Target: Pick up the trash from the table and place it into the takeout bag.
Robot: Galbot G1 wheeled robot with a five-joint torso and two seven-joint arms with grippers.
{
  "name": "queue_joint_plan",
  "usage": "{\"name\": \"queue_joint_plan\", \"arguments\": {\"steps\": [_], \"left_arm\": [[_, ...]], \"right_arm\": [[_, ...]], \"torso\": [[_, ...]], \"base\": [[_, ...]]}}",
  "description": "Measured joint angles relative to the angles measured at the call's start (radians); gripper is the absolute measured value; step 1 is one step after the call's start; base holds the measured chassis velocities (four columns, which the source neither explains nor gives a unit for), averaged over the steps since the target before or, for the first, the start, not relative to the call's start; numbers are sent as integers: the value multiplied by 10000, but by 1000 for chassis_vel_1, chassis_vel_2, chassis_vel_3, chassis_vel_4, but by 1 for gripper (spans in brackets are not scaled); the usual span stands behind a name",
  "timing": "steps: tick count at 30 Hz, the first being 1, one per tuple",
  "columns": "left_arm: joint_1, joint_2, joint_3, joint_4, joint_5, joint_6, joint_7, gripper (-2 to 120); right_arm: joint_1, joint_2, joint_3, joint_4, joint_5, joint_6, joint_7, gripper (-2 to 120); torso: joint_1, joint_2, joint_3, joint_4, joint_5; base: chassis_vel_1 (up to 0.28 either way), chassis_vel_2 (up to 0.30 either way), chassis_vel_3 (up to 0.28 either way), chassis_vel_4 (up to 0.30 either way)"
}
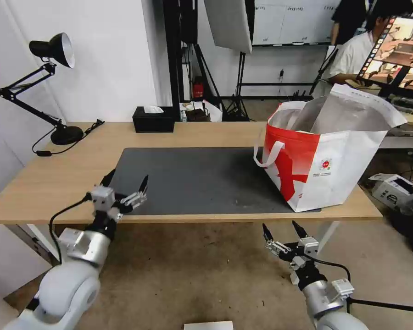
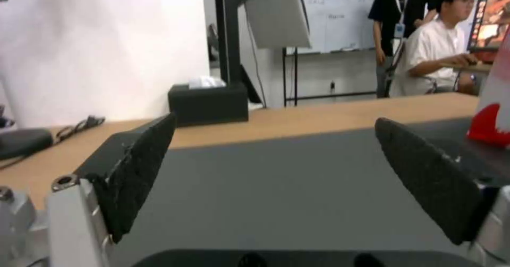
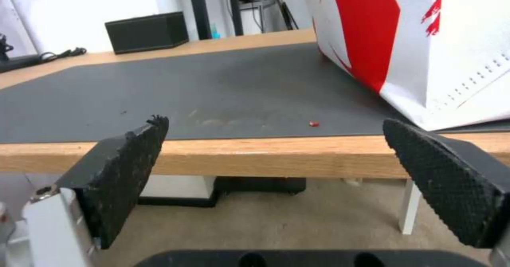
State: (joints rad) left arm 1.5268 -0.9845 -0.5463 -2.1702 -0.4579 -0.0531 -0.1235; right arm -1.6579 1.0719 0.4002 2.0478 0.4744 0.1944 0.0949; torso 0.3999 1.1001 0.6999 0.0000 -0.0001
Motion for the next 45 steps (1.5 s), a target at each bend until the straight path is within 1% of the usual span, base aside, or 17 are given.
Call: {"name": "queue_joint_plan", "arguments": {"steps": [1, 7, 12, 15, 17, 23, 26, 45], "left_arm": [[229, -46, -175, -153, -52, 157, 143, 100], [699, -113, -422, -335, -200, 524, 333, 100], [863, -231, -461, -368, -203, 832, 310, 100], [1119, -388, -418, -300, 110, 1152, 82, 100], [1232, -444, -390, -219, 211, 1212, 75, 100], [1565, -680, -126, 248, 450, 1259, 66, 100], [1624, -796, -20, 358, 535, 1238, 55, 100], [1561, -888, 128, 465, 769, 1190, -105, 100]], "right_arm": [[0, 0, 0, 0, 0, 0, 0, 100], [0, 0, 0, 0, 0, 0, 0, 100], [0, 0, 0, 0, 0, 0, 0, 100], [0, 1, 0, 0, 0, 0, 0, 100], [0, 0, 0, 0, 0, 0, 0, 100], [0, 0, 0, 0, 0, 0, 0, 100], [0, 0, 0, 0, 0, 0, 0, 100], [0, 0, 0, 0, 0, 0, 0, 100]], "torso": [[0, 0, 0, -1, 1], [0, -1, 0, 0, 1], [1, -1, 0, -1, 1], [1, -1, 1, -1, 2], [1, -1, 0, 0, 1], [0, 0, 0, -1, 1], [0, -1, 1, 0, 1], [1, -1, 0, -1, 1]], "base": [[0, 0, 0, 0], [0, 0, 0, 0], [0, 0, 0, 0], [0, 0, 0, 0], [0, 0, 0, 0], [0, 0, 0, 0], [0, 0, 0, 0], [0, 0, 0, 0]]}}
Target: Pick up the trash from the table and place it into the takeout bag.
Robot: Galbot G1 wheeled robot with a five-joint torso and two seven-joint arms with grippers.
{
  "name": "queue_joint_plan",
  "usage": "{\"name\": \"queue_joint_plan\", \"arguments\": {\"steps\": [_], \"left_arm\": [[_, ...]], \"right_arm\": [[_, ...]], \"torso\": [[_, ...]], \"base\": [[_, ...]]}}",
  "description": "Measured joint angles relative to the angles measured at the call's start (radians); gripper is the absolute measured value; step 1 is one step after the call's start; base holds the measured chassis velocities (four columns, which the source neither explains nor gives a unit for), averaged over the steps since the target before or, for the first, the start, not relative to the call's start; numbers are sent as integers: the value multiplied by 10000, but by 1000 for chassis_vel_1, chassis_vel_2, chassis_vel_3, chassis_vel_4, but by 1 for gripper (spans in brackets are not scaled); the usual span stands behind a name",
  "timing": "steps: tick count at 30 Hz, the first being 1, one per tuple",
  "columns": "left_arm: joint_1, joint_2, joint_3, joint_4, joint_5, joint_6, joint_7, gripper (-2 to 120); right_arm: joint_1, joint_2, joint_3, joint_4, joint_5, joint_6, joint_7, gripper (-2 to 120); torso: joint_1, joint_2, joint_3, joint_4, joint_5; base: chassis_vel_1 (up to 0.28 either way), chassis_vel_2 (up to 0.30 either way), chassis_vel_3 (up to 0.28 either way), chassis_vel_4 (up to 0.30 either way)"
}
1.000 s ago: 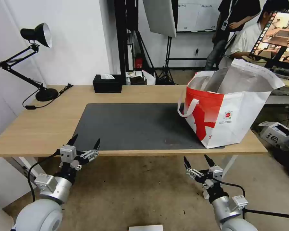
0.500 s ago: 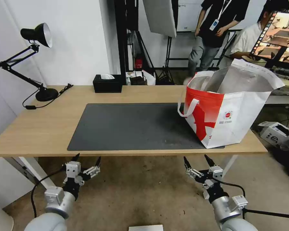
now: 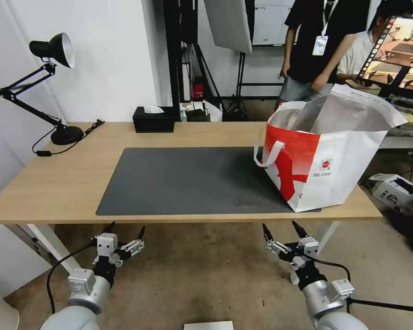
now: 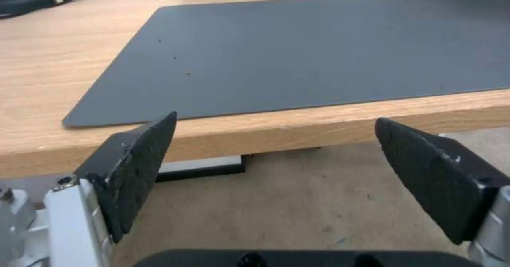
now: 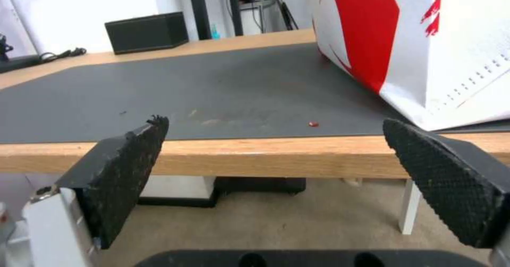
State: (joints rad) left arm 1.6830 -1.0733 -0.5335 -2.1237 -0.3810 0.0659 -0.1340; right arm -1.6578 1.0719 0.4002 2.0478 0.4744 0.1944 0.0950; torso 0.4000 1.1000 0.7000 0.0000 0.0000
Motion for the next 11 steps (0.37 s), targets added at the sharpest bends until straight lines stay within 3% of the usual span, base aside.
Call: {"name": "queue_joint_plan", "arguments": {"steps": [11], "left_arm": [[-6, 5, 0, -9, 0, 9, -5, 100]], "right_arm": [[-1, 0, 0, 0, 0, 0, 0, 100]], "torso": [[0, 0, 0, 0, 0]], "base": [[0, 0, 0, 0]]}}
